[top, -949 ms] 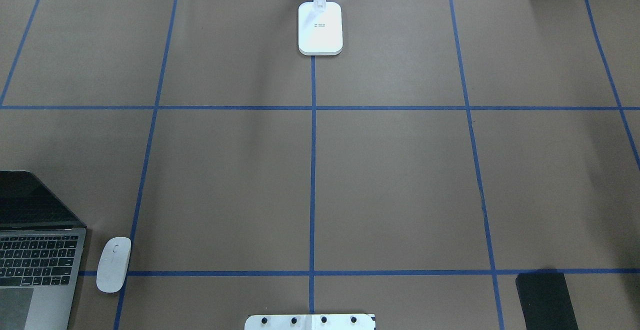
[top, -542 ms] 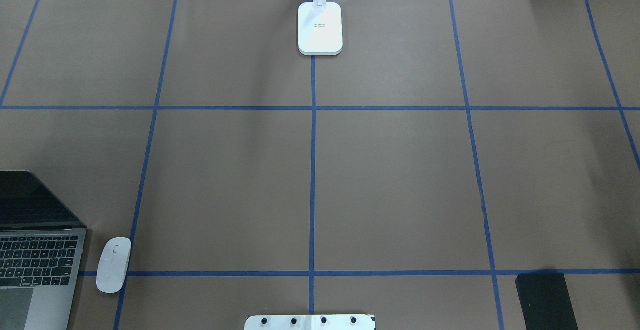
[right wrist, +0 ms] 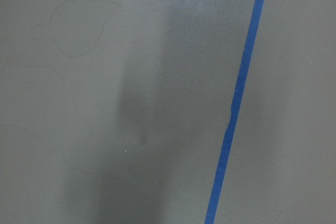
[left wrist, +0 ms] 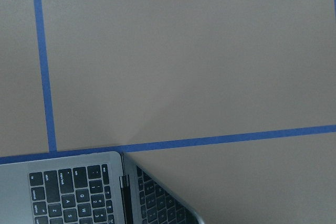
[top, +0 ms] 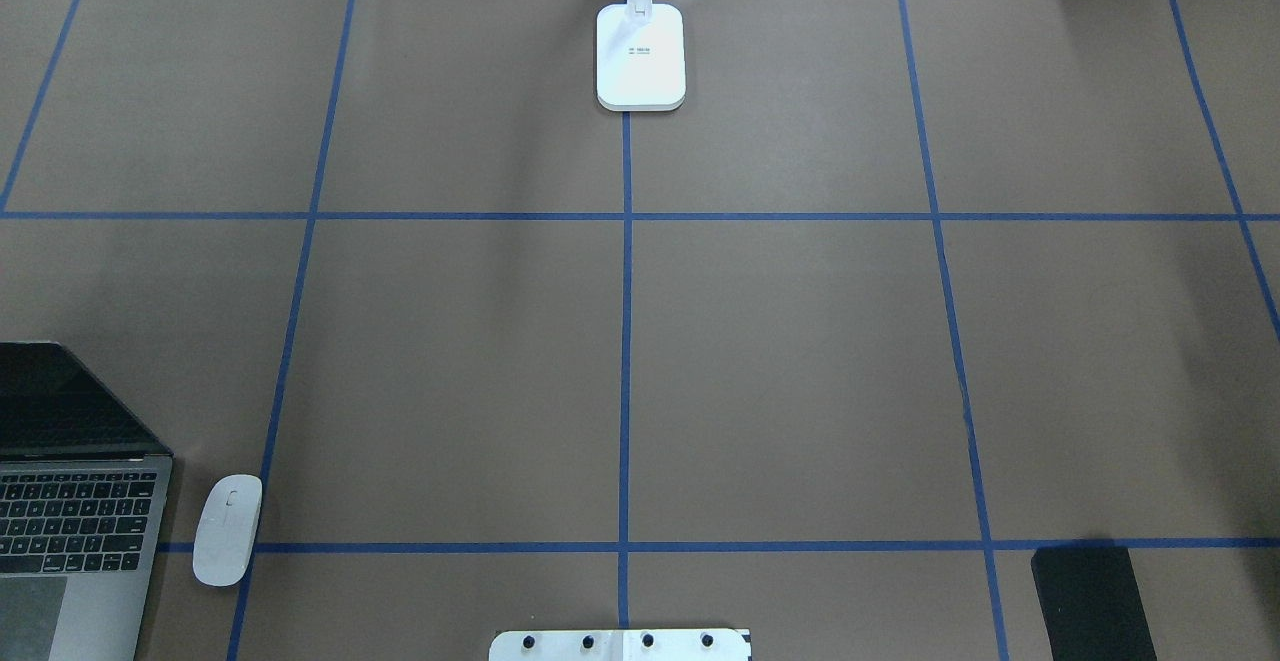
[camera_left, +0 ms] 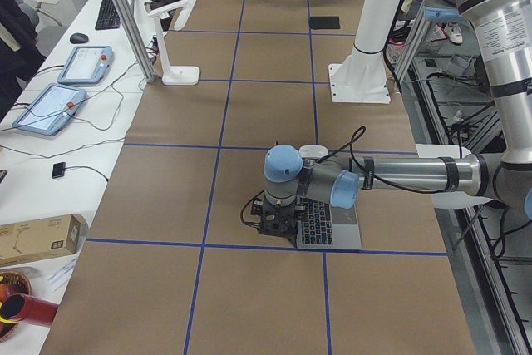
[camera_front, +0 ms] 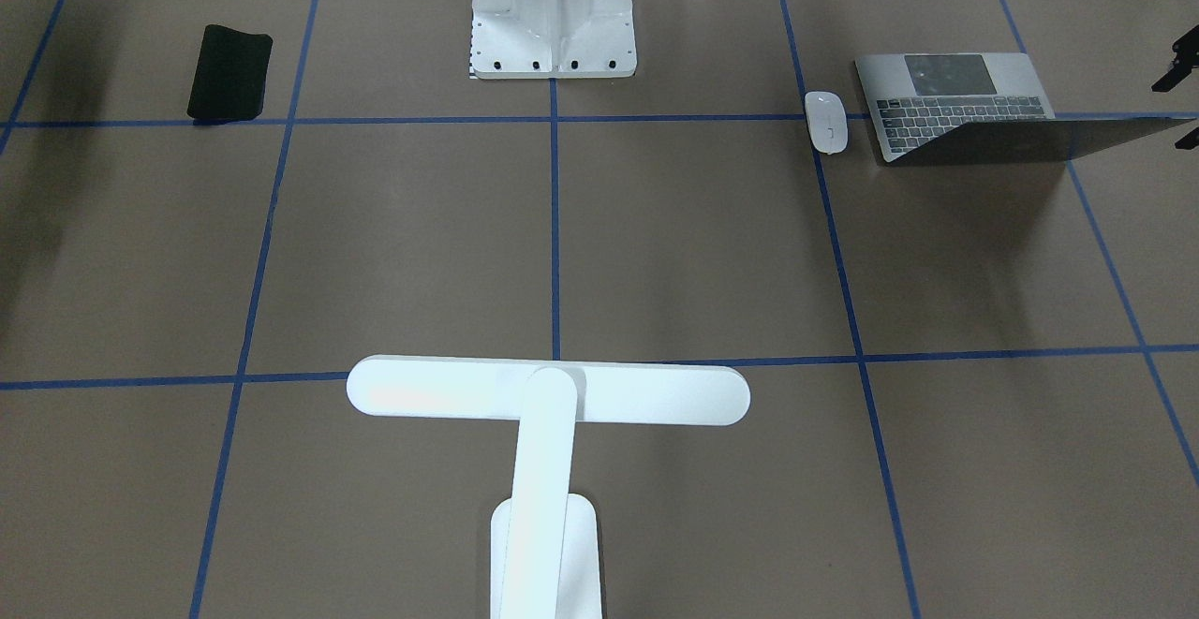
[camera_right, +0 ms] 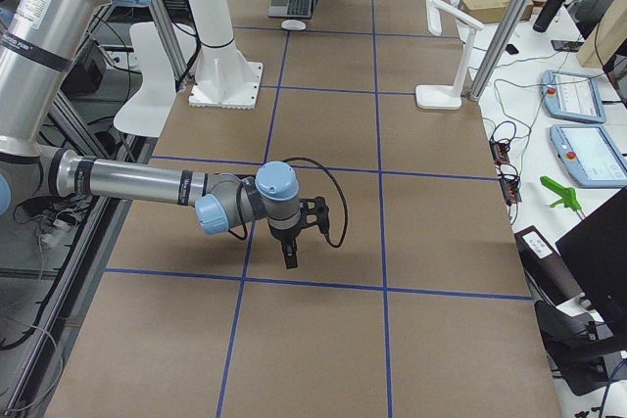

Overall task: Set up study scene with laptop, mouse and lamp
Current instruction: 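Lower the left gripper onto the laptop's hinge edge and grasp it, then lift the laptop's hinge edge with the left gripper, tilting it up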

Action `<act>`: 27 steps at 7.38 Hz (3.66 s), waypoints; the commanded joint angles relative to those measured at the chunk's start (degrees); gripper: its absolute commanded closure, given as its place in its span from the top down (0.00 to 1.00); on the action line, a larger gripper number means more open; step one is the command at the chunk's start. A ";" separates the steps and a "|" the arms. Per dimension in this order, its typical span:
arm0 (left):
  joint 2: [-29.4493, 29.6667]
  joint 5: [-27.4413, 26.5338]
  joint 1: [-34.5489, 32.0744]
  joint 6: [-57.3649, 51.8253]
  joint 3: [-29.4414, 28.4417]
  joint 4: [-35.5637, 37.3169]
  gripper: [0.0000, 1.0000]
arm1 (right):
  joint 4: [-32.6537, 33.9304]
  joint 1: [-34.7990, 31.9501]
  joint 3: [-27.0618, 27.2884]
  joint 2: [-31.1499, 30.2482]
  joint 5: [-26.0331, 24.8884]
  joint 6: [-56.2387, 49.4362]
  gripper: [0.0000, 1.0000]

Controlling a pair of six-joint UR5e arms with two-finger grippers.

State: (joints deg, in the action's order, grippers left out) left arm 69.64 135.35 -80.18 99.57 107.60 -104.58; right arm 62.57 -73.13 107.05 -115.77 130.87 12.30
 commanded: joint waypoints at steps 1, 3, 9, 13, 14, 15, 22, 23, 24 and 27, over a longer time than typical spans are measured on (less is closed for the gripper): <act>-0.12 -0.09 0.38 0.01 -0.10 0.08 0.99 | -0.17 0.00 0.00 -0.24 0.09 0.00 1.00; -0.03 -0.09 1.34 0.01 -0.89 0.34 0.86 | -0.17 0.00 0.00 -0.25 0.00 0.00 1.00; -0.03 0.09 1.96 0.10 -0.81 0.52 0.00 | -0.17 0.09 0.00 -0.25 0.09 0.00 1.00; 0.05 2.89 1.87 0.10 1.64 4.28 0.00 | -0.08 0.09 0.00 -0.33 0.26 0.18 1.00; 0.14 2.99 1.87 0.02 4.09 7.52 0.00 | -0.08 0.09 0.00 -0.33 0.35 0.18 1.00; 0.49 2.99 1.87 -0.42 6.64 11.47 0.00 | -0.08 0.09 -0.09 -0.33 0.35 0.09 1.00; 6.82 6.14 1.79 -0.86 8.86 21.17 0.00 | -0.08 0.09 -0.18 -0.60 0.26 -0.09 1.00; 7.00 8.50 1.79 -0.86 8.86 21.17 0.00 | -0.08 0.09 -0.26 -0.60 0.18 -0.17 1.00; 7.70 9.13 1.79 -0.86 8.69 21.17 0.00 | -0.08 0.09 -0.26 -0.60 0.18 -0.17 1.00; 9.54 10.71 1.70 -3.40 8.86 25.55 0.00 | -0.08 0.09 -0.35 -0.69 0.18 -0.17 1.00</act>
State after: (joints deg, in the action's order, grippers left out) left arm 78.44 145.17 -78.46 97.53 116.36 -80.95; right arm 62.49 -73.04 106.76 -116.43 131.05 12.13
